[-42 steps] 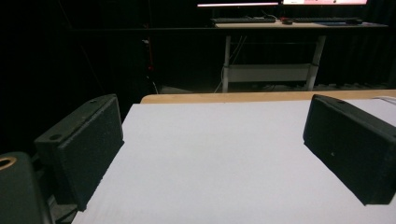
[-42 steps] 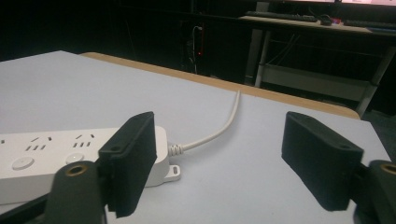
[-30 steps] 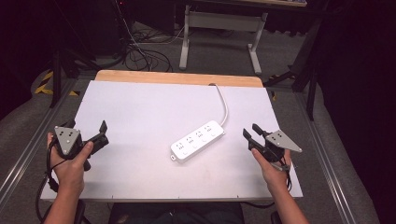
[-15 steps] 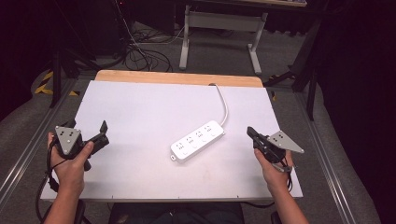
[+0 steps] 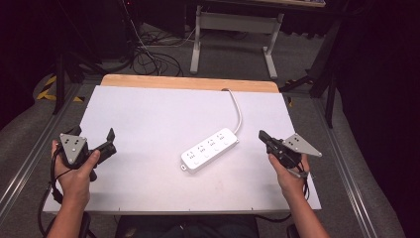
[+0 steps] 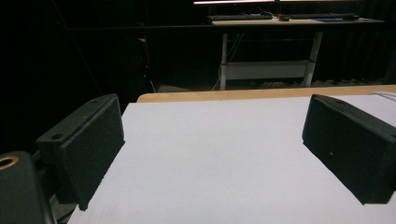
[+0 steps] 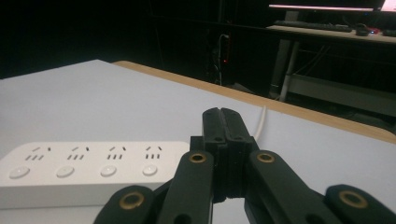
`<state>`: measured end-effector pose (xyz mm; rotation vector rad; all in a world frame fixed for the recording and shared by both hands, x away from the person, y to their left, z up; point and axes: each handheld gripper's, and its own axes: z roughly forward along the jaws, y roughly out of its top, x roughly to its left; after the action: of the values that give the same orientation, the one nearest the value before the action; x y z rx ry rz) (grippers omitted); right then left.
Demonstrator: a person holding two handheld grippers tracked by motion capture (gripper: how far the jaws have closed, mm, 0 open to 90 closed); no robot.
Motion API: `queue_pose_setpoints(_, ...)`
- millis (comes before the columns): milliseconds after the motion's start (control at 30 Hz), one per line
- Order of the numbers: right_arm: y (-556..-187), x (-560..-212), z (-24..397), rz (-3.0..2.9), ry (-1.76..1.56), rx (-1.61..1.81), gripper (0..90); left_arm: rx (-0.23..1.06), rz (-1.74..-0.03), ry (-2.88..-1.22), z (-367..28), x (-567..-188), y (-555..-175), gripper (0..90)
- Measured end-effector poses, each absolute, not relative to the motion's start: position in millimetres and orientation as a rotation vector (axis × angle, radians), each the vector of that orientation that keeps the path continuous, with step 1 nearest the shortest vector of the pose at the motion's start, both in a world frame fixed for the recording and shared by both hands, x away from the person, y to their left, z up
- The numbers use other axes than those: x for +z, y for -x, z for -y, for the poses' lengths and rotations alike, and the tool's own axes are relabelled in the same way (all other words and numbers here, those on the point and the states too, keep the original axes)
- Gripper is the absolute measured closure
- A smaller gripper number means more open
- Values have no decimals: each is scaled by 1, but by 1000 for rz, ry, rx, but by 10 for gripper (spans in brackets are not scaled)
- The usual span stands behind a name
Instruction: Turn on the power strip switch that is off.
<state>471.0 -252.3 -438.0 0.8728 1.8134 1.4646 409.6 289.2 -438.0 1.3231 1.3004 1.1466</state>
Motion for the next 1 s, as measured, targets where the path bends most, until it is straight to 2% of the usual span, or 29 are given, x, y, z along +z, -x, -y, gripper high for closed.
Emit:
queue_pose_setpoints(267, -477, -431, 238, -1839, -846, 1545, 900, 1148, -1306, -1329, -290, -438, -409, 61)
queue_pose_setpoints(1000, -482, -431, 168, -2076, -664, 1584, 900, 1156, -1320, -1327, -293, -439, -407, 61)
